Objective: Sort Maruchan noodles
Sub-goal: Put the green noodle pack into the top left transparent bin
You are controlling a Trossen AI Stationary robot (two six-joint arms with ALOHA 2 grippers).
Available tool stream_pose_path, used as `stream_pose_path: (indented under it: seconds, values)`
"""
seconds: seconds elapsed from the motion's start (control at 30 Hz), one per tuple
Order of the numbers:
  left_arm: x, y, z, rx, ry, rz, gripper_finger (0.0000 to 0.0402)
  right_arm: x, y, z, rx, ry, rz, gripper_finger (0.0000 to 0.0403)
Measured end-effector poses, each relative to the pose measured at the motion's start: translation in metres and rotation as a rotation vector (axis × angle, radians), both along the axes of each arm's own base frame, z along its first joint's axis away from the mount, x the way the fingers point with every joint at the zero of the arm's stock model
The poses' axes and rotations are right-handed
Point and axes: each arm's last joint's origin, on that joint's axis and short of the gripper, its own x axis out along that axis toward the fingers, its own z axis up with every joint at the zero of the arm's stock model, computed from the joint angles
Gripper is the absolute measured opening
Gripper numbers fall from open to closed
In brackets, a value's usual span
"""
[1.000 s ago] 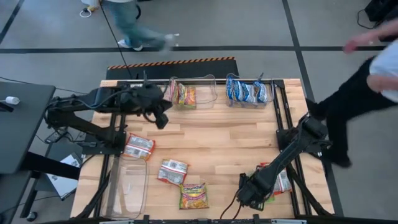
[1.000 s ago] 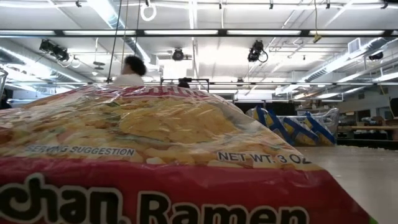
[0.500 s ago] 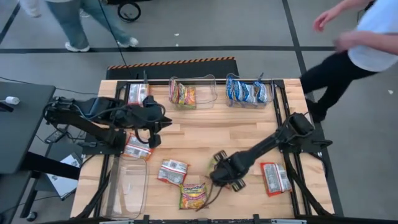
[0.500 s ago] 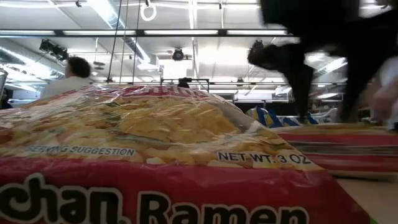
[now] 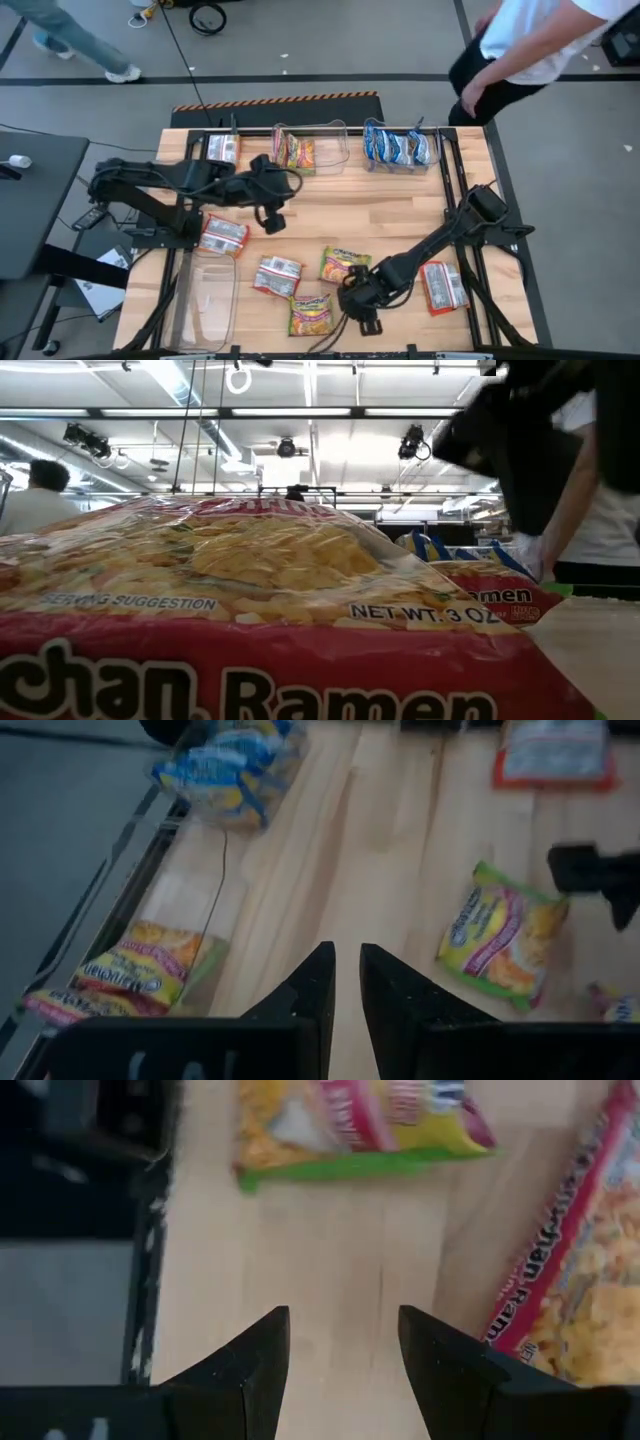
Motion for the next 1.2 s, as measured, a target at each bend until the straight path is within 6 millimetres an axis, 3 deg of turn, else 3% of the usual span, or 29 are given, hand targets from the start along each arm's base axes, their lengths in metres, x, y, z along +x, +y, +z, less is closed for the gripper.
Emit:
stream_pose_path:
  seconds: [0.13,0.27,0.37,0.47,0.7,0.83,1.03,1.2]
  values:
    - [0.013,0.000,-0.012,0.003,0.042,0.011,0.0057,-0.010,-0.015,-0.016,-0.079,0.109,-0.057,0.0194]
    - [0.030,-0.001,-0.028,-0.036,0.072,0.023,0.0061,-0.021,-0.041,-0.019,-0.345,0.218,-0.063,0.0194]
    - [0.043,-0.003,-0.043,-0.055,0.115,0.033,0.0074,-0.024,-0.064,-0.013,-0.527,0.282,-0.114,0.0194]
    - [0.056,-0.003,-0.059,-0.085,0.147,0.077,0.0098,-0.026,-0.073,0.005,-0.541,0.292,-0.146,0.0194]
    - [0.087,0.001,-0.104,-0.290,0.204,0.236,0.0175,-0.056,-0.056,0.050,-0.428,0.156,-0.248,0.0194]
    - [0.100,-0.014,-0.128,-0.417,0.226,0.315,0.0210,-0.078,-0.043,0.075,-0.355,0.053,-0.344,0.0194]
    - [0.112,-0.043,-0.166,-0.516,0.297,0.375,0.0218,-0.102,-0.030,0.097,-0.269,-0.052,-0.468,0.0194]
    - [0.124,-0.060,-0.188,-0.582,0.286,0.374,0.0216,-0.108,-0.025,0.100,-0.245,-0.066,-0.498,0.0194]
